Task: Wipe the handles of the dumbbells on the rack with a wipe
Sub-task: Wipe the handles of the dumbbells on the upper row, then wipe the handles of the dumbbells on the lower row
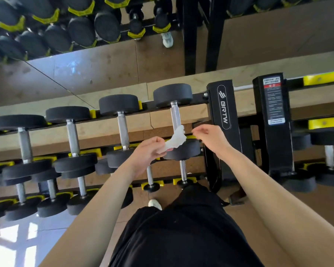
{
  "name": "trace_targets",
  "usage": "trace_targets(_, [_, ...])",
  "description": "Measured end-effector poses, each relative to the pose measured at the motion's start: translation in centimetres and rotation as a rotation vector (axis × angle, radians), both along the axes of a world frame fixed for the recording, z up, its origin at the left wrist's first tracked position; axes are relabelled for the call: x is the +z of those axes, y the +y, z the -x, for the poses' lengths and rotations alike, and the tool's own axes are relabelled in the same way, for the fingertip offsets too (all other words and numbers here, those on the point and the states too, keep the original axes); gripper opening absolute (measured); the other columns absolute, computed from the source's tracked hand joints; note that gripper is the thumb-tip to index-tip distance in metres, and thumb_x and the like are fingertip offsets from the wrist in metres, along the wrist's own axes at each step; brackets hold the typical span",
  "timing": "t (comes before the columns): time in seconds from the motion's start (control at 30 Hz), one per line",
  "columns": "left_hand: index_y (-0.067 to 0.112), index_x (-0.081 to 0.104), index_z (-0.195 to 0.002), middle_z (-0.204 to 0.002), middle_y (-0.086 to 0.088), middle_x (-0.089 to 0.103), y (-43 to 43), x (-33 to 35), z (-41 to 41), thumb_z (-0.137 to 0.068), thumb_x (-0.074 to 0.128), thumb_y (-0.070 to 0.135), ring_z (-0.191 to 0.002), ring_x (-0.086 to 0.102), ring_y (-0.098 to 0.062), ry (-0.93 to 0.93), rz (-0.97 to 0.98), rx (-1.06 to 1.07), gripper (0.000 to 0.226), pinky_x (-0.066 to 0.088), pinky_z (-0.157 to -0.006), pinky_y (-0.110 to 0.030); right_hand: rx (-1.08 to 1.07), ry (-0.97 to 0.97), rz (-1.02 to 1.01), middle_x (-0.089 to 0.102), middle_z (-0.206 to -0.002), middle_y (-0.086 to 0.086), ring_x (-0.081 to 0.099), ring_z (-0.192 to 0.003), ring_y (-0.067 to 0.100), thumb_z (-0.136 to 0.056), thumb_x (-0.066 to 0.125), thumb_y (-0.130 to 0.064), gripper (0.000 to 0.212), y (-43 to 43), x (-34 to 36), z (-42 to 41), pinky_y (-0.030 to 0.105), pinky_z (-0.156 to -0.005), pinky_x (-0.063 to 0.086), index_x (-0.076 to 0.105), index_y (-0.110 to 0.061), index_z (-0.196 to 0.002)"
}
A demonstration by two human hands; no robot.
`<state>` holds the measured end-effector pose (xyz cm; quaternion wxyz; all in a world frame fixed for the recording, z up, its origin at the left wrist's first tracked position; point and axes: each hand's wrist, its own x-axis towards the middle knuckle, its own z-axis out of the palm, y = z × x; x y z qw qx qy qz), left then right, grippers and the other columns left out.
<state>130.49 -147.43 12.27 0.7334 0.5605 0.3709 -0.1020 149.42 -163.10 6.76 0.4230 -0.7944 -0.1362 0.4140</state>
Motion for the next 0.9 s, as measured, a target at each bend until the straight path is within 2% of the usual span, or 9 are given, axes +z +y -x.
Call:
trace_targets(0.13, [0.009, 0.049, -0.109, -0.119, -0.015, 0.064, -2.0, -0.1, 1.9, -0.106, 0.042, 0.016, -0.118, 0.065, -0.026, -0.156, 0.238, 0.131, 0.01, 0.047, -0.102, -0.038, -0.015, 0.321, -0.209, 0.072, -0.115, -0.001, 0.069, -0.106, 0.015, -0.101, 0.056, -0.027, 0.024, -3.1, 3.9, 4.4, 0.033, -0.089, 0.058, 0.067, -0.018, -0.12])
trace_targets(0.23, [0.008, 0.052, -0.108, -0.108, -0.011, 0.062, -3.5, -1.4, 4.5, -0.105, 0.04, 0.017, -0.108, 0.068, -0.02, -0.174, 0.233, 0.037, 0.015, 0.049, -0.096, -0.035, -0.018, 0.419, -0.275, 0.067, -0.125, 0.003, 0.066, -0.113, 0.019, -0.099, 0.06, -0.025, 0.033, -5.1, 4.0, 9.7, 0.038, -0.093, 0.057, 0.06, -0.017, -0.131])
trace_targets(0.3, [0.007, 0.054, -0.105, -0.1, -0.007, 0.063, -4.5, -3.1, 6.7, -0.102, 0.042, 0.018, -0.097, 0.069, -0.015, -0.133, 0.221, 0.026, 0.016, 0.05, -0.093, -0.035, -0.057, 0.425, -0.287, 0.068, -0.123, 0.007, 0.067, -0.112, 0.024, -0.097, 0.064, -0.017, 0.034, -5.9, 2.7, 13.6, 0.04, -0.095, 0.056, 0.06, -0.014, -0.13])
trace_targets(0.37, [0.006, 0.057, -0.096, -0.098, -0.006, 0.065, -5.9, -5.2, 8.7, -0.096, 0.049, 0.019, -0.095, 0.067, -0.017, -0.101, 0.243, 0.086, 0.015, 0.051, -0.093, -0.037, -0.171, 0.406, -0.255, 0.071, -0.115, 0.009, 0.068, -0.104, 0.026, -0.095, 0.065, -0.007, 0.028, -6.1, 0.6, 17.2, 0.041, -0.094, 0.057, 0.063, -0.012, -0.122])
trace_targets(0.43, [0.012, 0.063, -0.092, -0.097, -0.005, 0.066, -7.6, -7.2, 10.8, -0.096, 0.053, 0.016, -0.094, 0.064, -0.019, -0.031, 0.226, 0.151, 0.011, 0.053, -0.086, -0.032, -0.287, 0.414, -0.187, 0.07, -0.113, 0.012, 0.067, -0.103, 0.03, -0.094, 0.064, -0.005, 0.023, -6.3, -1.6, 20.2, 0.042, -0.092, 0.057, 0.065, -0.011, -0.117])
trace_targets(0.57, [0.014, 0.062, -0.113, -0.108, -0.008, 0.067, -10.9, -11.4, 14.3, -0.096, 0.062, 0.019, -0.099, 0.066, -0.019, 0.11, 0.127, 0.203, 0.017, 0.053, -0.079, -0.027, -0.4, 0.43, -0.061, 0.069, -0.116, 0.014, 0.065, -0.111, 0.034, -0.097, 0.061, -0.009, 0.022, -7.1, -5.9, 24.3, 0.04, -0.089, 0.057, 0.068, -0.014, -0.117])
trace_targets(0.7, [0.027, 0.06, -0.116, -0.108, 0.002, 0.072, -13.0, -15.9, 16.4, -0.093, 0.07, 0.022, -0.101, 0.072, -0.017, 0.08, 0.195, 0.249, 0.025, 0.06, -0.079, -0.026, -0.384, 0.436, 0.054, 0.07, -0.115, 0.014, 0.063, -0.113, 0.042, -0.097, 0.062, -0.013, 0.023, -7.4, -9.7, 25.5, 0.055, -0.098, 0.052, 0.069, -0.015, -0.119])
trace_targets(0.8, [0.024, 0.065, -0.104, -0.096, 0.0, 0.072, -14.5, -19.5, 16.6, -0.092, 0.071, 0.018, -0.091, 0.072, -0.02, 0.12, 0.016, 0.291, 0.015, 0.062, -0.079, -0.032, -0.358, 0.501, 0.105, 0.067, -0.121, 0.014, 0.063, -0.114, 0.036, -0.099, 0.059, -0.024, 0.027, -7.5, -12.4, 25.0, 0.05, -0.099, 0.054, 0.067, -0.016, -0.123])
trace_targets(0.9, [0.022, 0.066, -0.093, -0.087, -0.001, 0.069, -15.8, -23.2, 15.5, -0.092, 0.069, 0.016, -0.084, 0.068, -0.021, 0.225, -0.123, 0.356, 0.007, 0.058, -0.071, -0.031, -0.255, 0.591, 0.148, 0.064, -0.125, 0.012, 0.061, -0.116, 0.03, -0.094, 0.064, -0.033, 0.037, -7.6, -15.5, 23.8, 0.046, -0.1, 0.053, 0.064, -0.016, -0.127])
